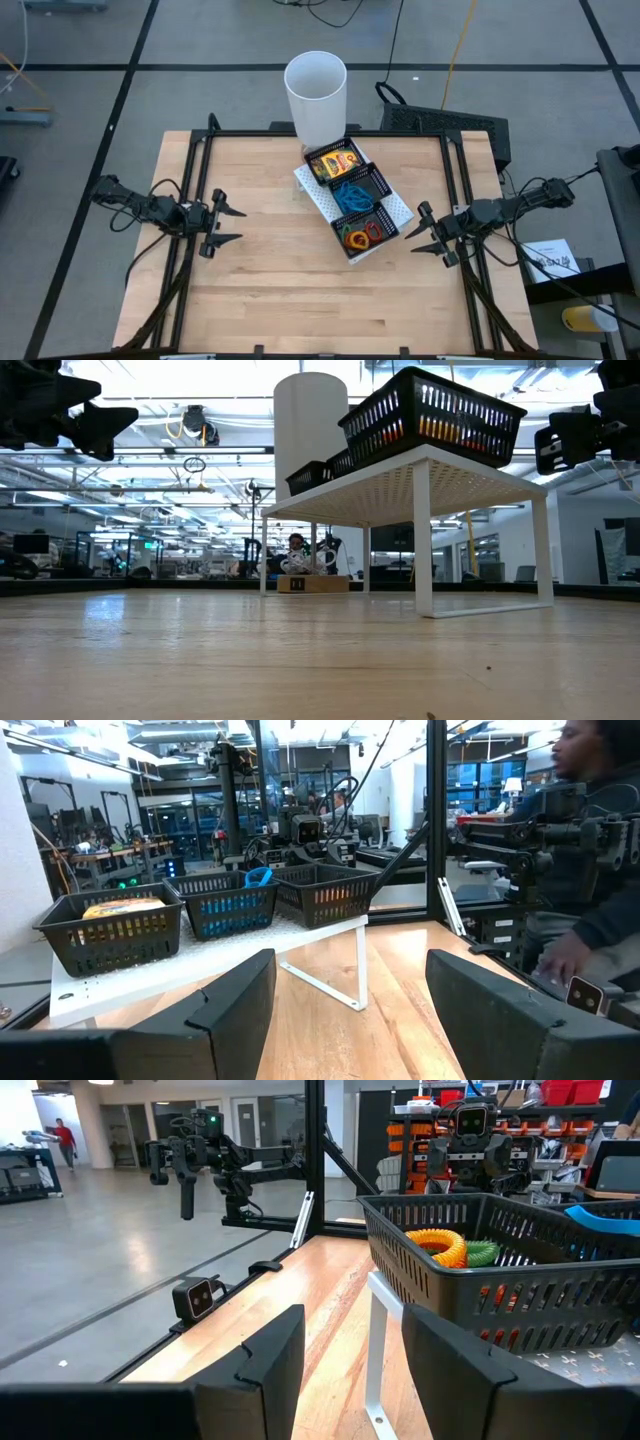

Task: Pick & Place Office Desk Supplies
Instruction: Return to Home Position

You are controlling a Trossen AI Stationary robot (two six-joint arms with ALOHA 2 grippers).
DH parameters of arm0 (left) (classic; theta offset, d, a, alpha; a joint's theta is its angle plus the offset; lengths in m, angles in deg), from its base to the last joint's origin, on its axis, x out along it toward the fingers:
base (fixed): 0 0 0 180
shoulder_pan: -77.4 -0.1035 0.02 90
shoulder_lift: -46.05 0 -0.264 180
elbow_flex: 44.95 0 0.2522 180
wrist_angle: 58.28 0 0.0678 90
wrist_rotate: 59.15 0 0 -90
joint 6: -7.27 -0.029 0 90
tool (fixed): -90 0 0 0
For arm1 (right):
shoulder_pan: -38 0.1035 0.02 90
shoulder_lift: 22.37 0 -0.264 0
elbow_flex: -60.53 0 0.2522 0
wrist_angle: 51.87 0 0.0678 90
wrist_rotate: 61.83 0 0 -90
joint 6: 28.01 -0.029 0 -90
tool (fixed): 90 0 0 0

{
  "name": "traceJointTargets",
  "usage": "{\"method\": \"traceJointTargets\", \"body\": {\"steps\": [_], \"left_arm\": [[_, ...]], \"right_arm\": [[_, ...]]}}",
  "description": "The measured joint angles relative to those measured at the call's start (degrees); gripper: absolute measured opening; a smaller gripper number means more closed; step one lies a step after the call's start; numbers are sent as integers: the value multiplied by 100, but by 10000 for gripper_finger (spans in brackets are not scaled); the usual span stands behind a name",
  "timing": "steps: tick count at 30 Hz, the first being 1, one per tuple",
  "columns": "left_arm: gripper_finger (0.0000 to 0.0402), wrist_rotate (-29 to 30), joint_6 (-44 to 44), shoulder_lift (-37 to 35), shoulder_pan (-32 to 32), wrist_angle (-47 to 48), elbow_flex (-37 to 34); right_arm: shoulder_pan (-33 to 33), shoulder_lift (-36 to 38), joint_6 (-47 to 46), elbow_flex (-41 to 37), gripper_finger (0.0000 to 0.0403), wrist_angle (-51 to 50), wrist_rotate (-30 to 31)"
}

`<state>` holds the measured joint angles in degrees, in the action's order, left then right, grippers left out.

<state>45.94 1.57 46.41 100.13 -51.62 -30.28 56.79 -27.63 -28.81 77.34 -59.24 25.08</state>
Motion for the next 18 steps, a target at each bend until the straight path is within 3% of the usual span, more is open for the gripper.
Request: {"method": "traceJointTargets", "body": {"steps": [18], "left_arm": [[269,0,1,0,-1,0,0]], "right_arm": [[0,0,0,0,159,0,0]]}}
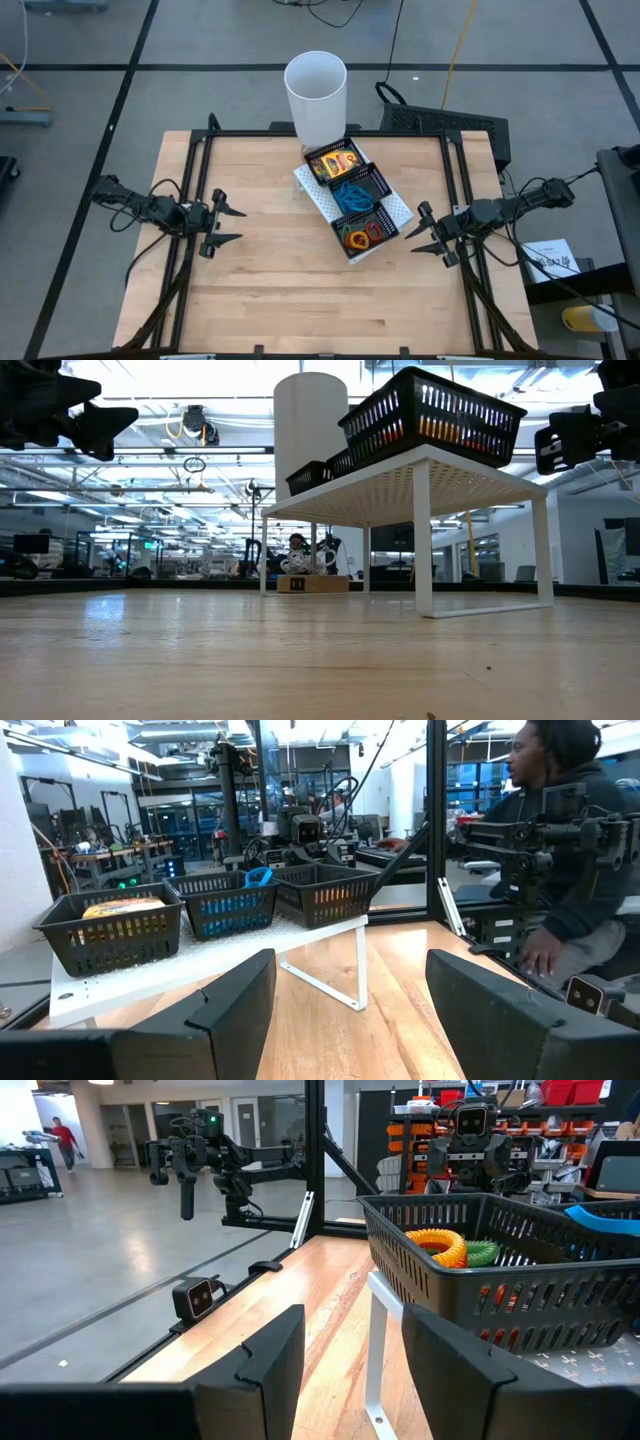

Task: Pick & Place Office Desk Supplies
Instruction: Return to Home Position

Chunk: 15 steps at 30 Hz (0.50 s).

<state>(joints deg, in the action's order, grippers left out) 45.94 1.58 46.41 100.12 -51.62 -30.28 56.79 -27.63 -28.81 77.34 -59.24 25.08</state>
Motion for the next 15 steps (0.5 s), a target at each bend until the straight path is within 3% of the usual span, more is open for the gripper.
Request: {"method": "traceJointTargets", "body": {"steps": [15], "left_arm": [[269,0,3,0,2,0,0]], "right_arm": [[0,-1,-1,0,162,0,1]]}}
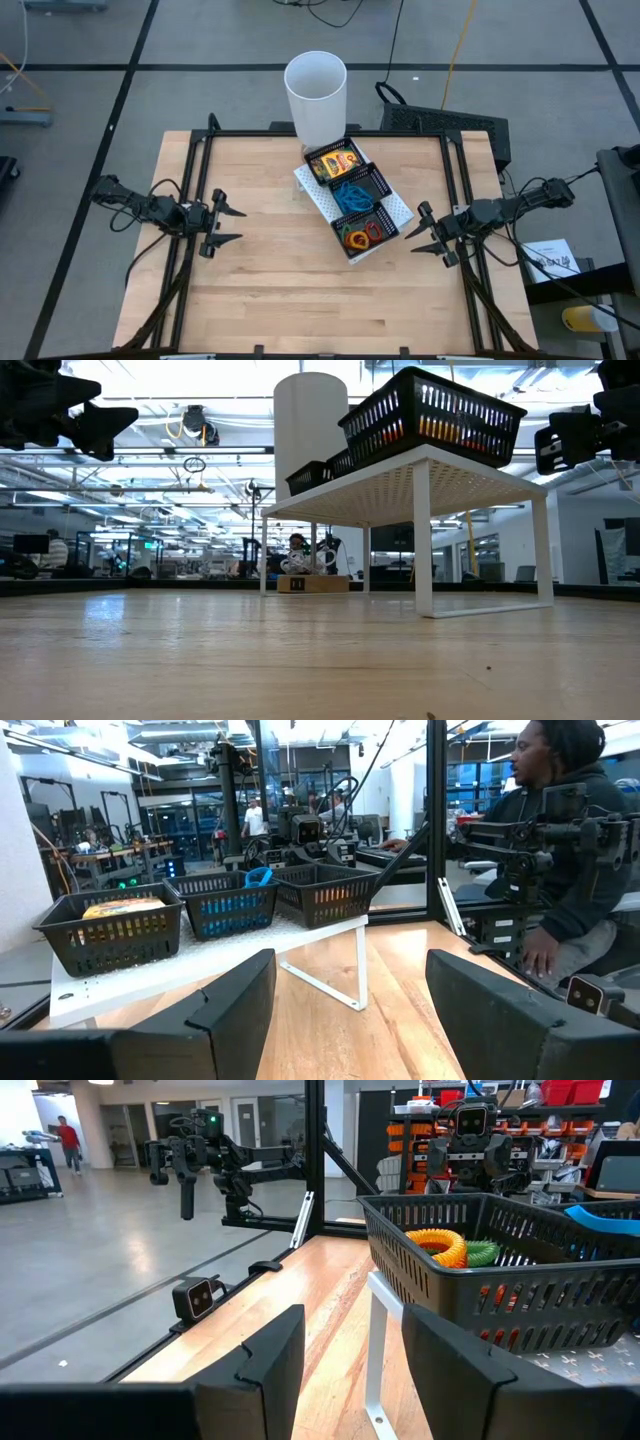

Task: Pick & Place Office Desk Supplies
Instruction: Return to Home Position

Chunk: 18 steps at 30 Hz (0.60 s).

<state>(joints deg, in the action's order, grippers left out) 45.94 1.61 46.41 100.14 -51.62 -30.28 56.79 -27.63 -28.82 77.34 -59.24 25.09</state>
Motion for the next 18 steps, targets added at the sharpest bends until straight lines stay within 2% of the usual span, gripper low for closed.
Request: {"method": "traceJointTargets", "body": {"steps": [18], "left_arm": [[269,-2,-4,0,-2,0,0]], "right_arm": [[1,0,-1,0,158,0,0]]}}
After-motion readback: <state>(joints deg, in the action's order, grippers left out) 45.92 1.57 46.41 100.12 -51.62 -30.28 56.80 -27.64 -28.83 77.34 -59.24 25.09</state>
